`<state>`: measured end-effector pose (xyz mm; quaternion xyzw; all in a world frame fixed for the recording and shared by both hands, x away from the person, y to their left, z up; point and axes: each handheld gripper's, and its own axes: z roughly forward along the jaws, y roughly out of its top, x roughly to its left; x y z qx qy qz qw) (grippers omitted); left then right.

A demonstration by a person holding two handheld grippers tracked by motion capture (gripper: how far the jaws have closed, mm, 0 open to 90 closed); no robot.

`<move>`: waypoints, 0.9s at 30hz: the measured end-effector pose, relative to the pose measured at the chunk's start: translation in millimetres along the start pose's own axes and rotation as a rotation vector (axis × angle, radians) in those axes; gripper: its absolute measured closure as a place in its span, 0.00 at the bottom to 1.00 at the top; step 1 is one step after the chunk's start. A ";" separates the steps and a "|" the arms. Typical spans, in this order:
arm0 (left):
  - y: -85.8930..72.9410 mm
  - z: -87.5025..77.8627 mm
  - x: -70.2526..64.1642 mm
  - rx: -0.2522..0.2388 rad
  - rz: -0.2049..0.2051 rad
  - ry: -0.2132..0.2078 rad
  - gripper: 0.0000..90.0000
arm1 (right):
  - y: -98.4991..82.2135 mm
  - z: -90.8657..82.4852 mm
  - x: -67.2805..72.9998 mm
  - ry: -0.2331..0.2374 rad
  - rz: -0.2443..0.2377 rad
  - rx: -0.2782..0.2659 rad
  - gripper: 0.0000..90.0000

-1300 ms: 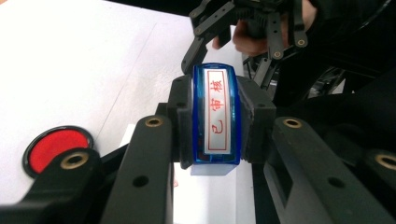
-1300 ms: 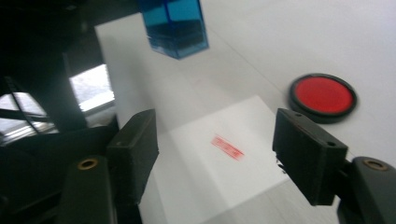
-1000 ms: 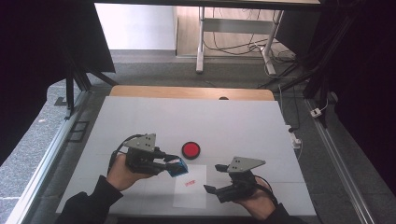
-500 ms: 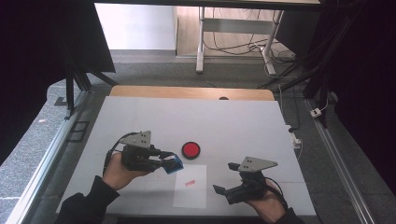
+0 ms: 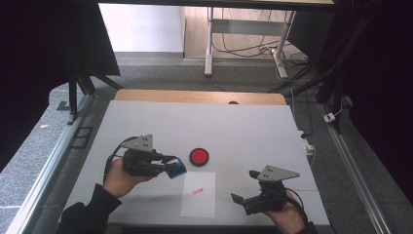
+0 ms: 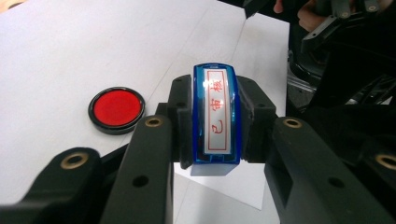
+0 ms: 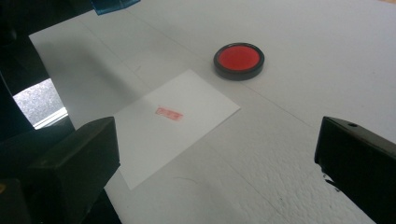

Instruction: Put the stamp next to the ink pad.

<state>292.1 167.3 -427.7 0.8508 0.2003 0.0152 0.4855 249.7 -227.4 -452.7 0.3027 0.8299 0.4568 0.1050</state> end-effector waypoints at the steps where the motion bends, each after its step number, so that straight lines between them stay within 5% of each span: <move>1: -0.4 -0.6 0.5 0.000 -0.003 0.006 0.78 | -1.0 -1.4 -0.9 -0.004 -0.002 0.004 0.00; 27: -10.5 -17.1 16.5 0.016 -0.078 0.148 0.78 | -18.9 -24.6 -8.7 -0.126 0.033 0.030 0.00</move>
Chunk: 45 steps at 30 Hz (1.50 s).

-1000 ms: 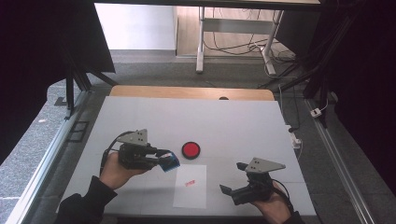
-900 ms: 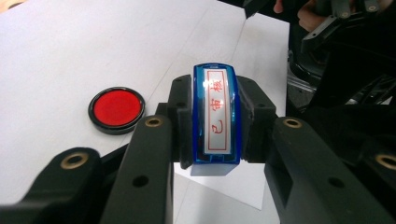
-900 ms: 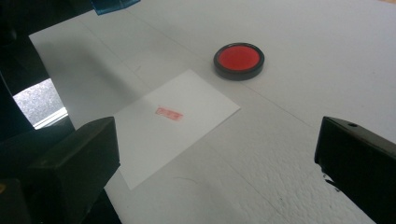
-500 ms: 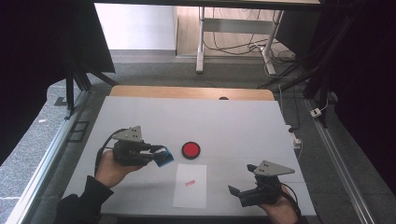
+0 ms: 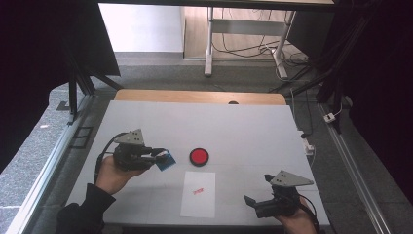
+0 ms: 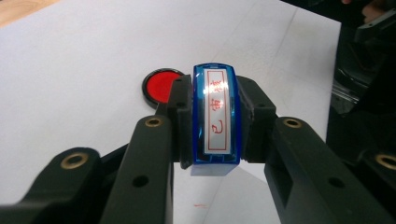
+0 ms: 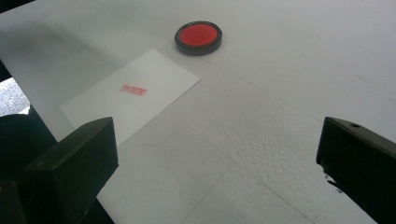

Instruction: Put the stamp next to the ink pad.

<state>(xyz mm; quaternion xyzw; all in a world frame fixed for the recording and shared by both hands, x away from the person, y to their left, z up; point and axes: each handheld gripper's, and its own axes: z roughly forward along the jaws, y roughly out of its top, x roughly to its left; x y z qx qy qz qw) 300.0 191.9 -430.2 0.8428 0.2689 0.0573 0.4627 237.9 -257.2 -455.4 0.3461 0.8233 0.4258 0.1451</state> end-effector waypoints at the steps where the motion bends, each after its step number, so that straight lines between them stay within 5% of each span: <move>1: -0.4 -0.7 0.8 0.002 -0.002 0.008 0.78 | -0.7 -0.6 -0.3 -0.004 0.003 0.001 0.00; 28: -21.4 -2.8 30.9 0.093 -0.081 0.200 0.77 | -14.0 -17.6 -9.7 -0.086 0.041 0.038 0.00; 32: -25.3 0.9 36.2 0.098 -0.111 0.210 0.77 | -15.1 -19.8 -10.9 -0.094 0.050 0.042 0.00; 45: -33.5 25.0 40.8 0.157 -0.114 0.247 0.77 | -15.5 -19.7 -13.3 -0.092 0.062 0.044 0.00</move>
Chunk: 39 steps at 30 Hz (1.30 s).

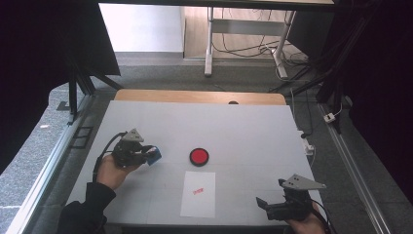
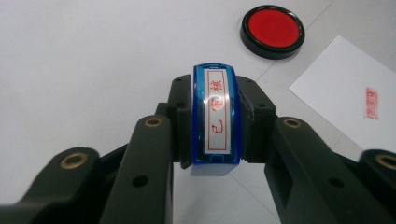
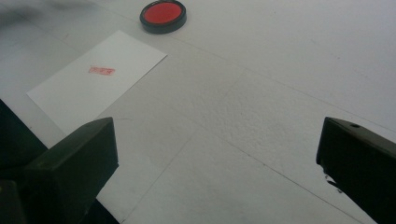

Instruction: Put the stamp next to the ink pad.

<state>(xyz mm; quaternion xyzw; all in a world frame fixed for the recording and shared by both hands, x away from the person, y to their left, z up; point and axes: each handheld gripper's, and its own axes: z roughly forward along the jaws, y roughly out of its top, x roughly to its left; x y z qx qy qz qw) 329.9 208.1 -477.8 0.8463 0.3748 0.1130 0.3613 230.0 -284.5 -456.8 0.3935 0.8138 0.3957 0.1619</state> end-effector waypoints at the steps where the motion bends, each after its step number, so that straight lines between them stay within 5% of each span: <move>1: -0.1 1.6 0.1 0.003 0.000 -0.001 0.77 | -0.1 0.0 -0.1 0.001 0.000 0.000 0.00; 24: -8.6 31.1 1.0 0.069 0.019 -0.006 0.77 | -0.8 -0.1 1.0 0.011 -0.013 0.006 0.00; 39: -5.3 17.8 0.3 -0.019 -0.046 -0.045 0.58 | -0.4 0.6 1.3 0.016 -0.016 0.013 0.00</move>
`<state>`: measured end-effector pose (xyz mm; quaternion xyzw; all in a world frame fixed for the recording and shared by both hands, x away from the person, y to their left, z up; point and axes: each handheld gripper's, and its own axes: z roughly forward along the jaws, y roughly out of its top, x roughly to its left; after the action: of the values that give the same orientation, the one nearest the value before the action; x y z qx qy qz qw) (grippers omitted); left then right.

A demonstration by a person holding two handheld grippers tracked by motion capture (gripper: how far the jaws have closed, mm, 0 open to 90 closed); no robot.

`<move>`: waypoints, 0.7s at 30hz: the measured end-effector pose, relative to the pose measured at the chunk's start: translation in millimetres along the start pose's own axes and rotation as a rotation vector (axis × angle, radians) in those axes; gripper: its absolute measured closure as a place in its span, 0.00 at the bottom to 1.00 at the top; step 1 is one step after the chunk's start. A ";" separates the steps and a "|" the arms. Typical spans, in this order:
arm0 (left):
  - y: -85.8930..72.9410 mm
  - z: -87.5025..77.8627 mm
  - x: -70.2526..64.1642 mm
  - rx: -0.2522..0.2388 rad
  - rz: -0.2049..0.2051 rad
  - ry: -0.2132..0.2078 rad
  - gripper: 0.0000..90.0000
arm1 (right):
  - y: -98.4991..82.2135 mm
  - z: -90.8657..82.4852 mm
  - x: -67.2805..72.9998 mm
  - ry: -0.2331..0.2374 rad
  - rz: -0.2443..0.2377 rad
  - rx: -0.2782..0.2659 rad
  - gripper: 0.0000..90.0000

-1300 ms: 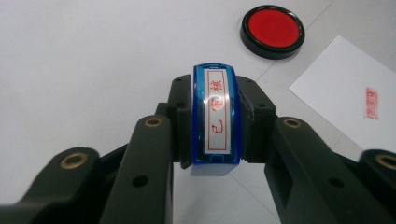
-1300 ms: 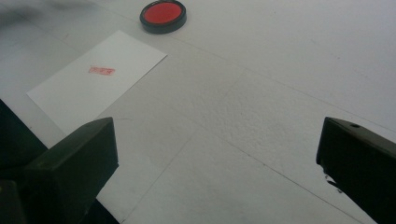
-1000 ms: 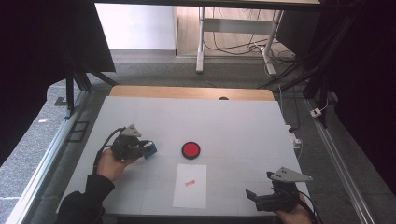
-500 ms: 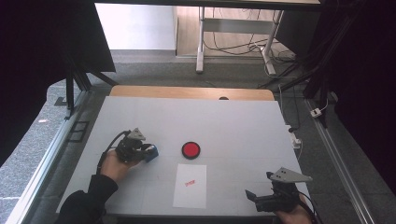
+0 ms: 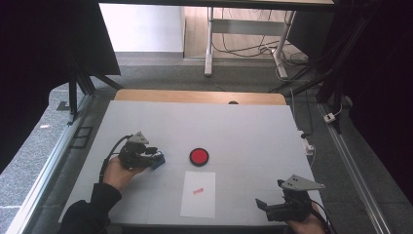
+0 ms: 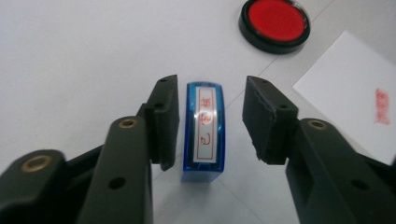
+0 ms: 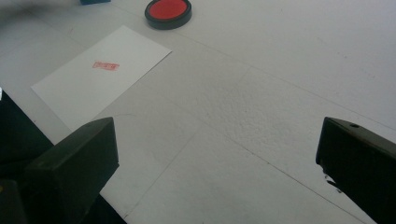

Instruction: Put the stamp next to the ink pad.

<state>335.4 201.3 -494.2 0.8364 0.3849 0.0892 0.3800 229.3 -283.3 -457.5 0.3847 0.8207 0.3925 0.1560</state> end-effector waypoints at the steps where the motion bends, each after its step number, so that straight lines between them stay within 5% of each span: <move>1: 0.1 -1.6 -0.1 -0.011 -0.002 -0.005 0.57 | 0.1 0.2 0.2 0.000 0.000 0.000 0.00; 13: 4.8 -23.3 -12.7 -0.060 0.022 -0.033 0.29 | 0.2 0.6 0.0 0.006 -0.005 0.008 0.00; 21: 4.8 -37.1 -26.6 -0.073 -0.005 -0.054 0.16 | 0.4 0.9 0.4 0.011 -0.010 0.012 0.00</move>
<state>303.4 201.4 -461.2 0.8231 0.3729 0.0796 0.4208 229.7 -282.4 -457.7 0.3796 0.8258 0.3887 0.1511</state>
